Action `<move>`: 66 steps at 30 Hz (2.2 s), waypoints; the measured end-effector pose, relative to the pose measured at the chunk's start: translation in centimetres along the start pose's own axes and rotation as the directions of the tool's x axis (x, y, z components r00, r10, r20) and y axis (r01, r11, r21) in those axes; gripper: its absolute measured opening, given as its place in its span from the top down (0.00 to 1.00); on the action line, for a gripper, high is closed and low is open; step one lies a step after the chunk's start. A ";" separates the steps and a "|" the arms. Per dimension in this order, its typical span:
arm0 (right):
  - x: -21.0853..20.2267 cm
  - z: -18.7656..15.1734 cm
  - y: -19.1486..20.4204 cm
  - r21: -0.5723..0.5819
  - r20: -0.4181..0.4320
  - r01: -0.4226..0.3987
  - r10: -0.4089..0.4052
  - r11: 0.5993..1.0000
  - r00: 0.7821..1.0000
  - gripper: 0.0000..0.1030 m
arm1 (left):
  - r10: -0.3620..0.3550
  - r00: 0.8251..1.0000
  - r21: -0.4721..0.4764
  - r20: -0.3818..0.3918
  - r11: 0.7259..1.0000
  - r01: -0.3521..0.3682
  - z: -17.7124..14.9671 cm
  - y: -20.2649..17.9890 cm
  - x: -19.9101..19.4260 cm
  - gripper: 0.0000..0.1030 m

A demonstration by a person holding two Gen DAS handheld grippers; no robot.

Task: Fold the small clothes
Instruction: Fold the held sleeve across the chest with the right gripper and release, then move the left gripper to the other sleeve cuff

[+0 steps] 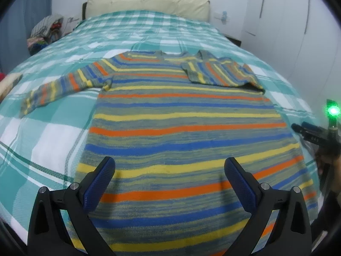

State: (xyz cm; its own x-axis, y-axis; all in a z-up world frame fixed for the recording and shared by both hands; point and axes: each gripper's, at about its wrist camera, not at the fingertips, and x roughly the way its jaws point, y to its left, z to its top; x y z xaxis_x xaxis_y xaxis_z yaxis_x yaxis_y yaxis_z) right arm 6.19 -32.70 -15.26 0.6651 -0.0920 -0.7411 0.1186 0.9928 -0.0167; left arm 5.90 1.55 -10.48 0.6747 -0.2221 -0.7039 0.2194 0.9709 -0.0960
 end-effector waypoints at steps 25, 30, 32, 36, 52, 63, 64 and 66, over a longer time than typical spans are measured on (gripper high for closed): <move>0.7 -0.1 0.6 -0.019 -0.022 0.043 -0.044 0.999 0.999 0.09 | -0.296 0.909 -0.139 -0.294 0.954 0.265 18.1 -2.6 15.4 0.32; 0.7 -0.1 0.5 -0.016 -0.024 0.041 -0.042 0.999 0.999 0.08 | -0.287 0.906 -0.184 -0.311 0.953 0.239 16.8 -2.7 18.5 0.77; 0.8 -0.1 0.5 -0.014 -0.027 0.043 -0.043 0.999 0.999 0.06 | -0.274 0.913 -0.167 -0.304 0.958 0.232 16.6 -2.7 18.6 0.96; 0.8 -0.1 0.6 -0.015 -0.029 0.046 -0.047 0.999 0.998 0.06 | -0.239 0.946 -0.190 -0.220 0.962 0.199 16.8 -1.1 16.6 0.97; 0.7 0.0 0.5 -0.013 -0.033 0.049 -0.049 0.999 0.998 0.04 | -0.077 0.981 -0.075 -0.176 0.995 0.065 14.9 6.1 6.0 0.18; 0.7 -0.1 0.5 -0.019 -0.031 0.062 -0.062 0.998 0.998 0.04 | 0.144 0.973 -0.464 -0.180 0.860 -0.214 12.9 31.0 1.6 0.16; 0.7 -0.1 0.5 -0.020 -0.030 0.063 -0.064 0.998 0.997 0.04 | 0.158 0.967 -0.466 -0.198 0.853 -0.235 12.4 31.5 2.4 0.16; 0.6 -0.1 0.5 -0.021 -0.029 0.067 -0.068 0.998 0.997 0.04 | 0.162 0.961 -0.479 -0.224 0.840 -0.254 11.5 32.4 4.0 0.17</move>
State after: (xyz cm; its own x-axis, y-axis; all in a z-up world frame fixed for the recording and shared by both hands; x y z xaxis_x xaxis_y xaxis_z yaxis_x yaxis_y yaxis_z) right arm 6.60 -32.25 -15.77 0.6341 -0.1569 -0.7572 0.1474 0.9858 -0.0808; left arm 23.81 31.08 -8.29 0.5259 -0.0360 -0.8498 -0.3245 0.9150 -0.2396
